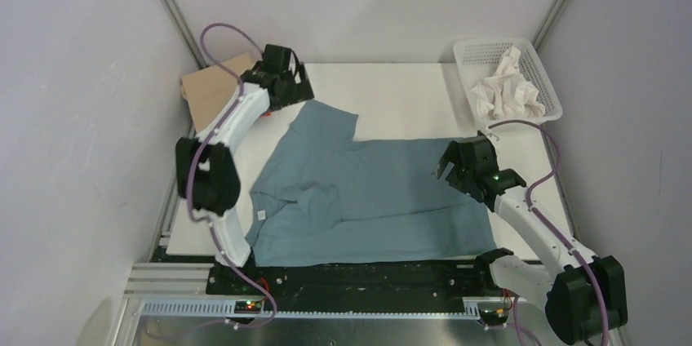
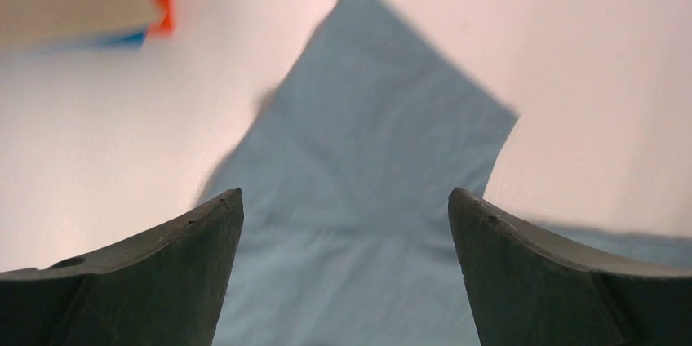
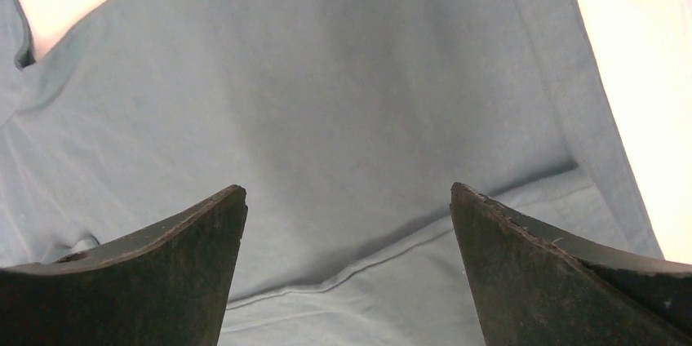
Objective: Fold and stack the t-shirts
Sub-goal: Grab the side of the flattened tshirt furthest away from the robot with both arms
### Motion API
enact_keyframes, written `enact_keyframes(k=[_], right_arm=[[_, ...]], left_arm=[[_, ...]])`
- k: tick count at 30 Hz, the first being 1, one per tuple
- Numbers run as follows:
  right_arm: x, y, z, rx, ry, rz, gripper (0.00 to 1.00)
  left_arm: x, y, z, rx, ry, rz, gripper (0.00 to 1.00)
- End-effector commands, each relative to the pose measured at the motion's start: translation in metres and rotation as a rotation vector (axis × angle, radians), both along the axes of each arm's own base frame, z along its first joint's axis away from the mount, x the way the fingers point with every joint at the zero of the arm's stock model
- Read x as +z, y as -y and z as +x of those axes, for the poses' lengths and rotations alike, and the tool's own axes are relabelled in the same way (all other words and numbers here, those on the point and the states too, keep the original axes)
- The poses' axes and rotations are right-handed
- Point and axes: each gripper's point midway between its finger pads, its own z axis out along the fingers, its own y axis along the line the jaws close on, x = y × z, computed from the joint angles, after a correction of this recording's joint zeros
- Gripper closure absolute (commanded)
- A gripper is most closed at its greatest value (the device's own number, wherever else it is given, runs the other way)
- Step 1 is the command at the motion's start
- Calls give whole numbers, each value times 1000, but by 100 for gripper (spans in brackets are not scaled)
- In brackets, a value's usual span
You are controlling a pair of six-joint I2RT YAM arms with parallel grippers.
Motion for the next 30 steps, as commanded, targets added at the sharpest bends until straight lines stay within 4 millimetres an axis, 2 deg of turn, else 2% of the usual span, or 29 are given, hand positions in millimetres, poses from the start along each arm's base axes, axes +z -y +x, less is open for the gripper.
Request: enact_keyframes(k=[1, 2, 3, 4, 5, 6, 7, 8, 9, 10, 13, 17, 19, 23, 26, 30], right_arm=[[29, 0, 32, 18, 122, -12, 1], [27, -2, 32, 33, 117, -15, 1], [25, -1, 32, 36, 107, -19, 1], [24, -1, 32, 37, 105, -21, 1], [22, 0, 31, 34, 93, -25, 1], [20, 1, 31, 33, 87, -25, 1], [17, 0, 29, 38, 72, -23, 0], [15, -1, 29, 41, 65, -23, 1], [12, -3, 28, 51, 53, -16, 1], [11, -4, 28, 56, 46, -14, 1], [6, -6, 26, 69, 24, -7, 0], [6, -5, 27, 73, 24, -17, 0], [7, -4, 26, 71, 30, -24, 0], [8, -1, 26, 65, 34, -30, 0], [6, -3, 26, 68, 29, -26, 0], [5, -3, 25, 71, 19, -21, 0]], left_arm=[[-4, 22, 69, -177, 47, -69, 0], [-9, 26, 87, -200, 46, -110, 0], [-10, 30, 94, -223, 50, -135, 0], [-16, 27, 109, -218, 56, -139, 0], [-33, 26, 117, -214, 35, -135, 0], [-21, 24, 130, -206, 75, -139, 0], [-38, 23, 137, -187, 52, -141, 1], [-31, 23, 147, -178, 80, -146, 1], [-50, 24, 152, -162, 55, -152, 2], [-45, 25, 161, -156, 77, -159, 2], [-75, 35, 171, -139, 33, -239, 2], [-107, 45, 168, -119, -36, -318, 2], [-114, 52, 163, -135, -63, -360, 2], [-120, 63, 148, -161, -106, -379, 2], [-117, 72, 137, -197, -114, -358, 2], [-121, 77, 122, -203, -142, -322, 8]])
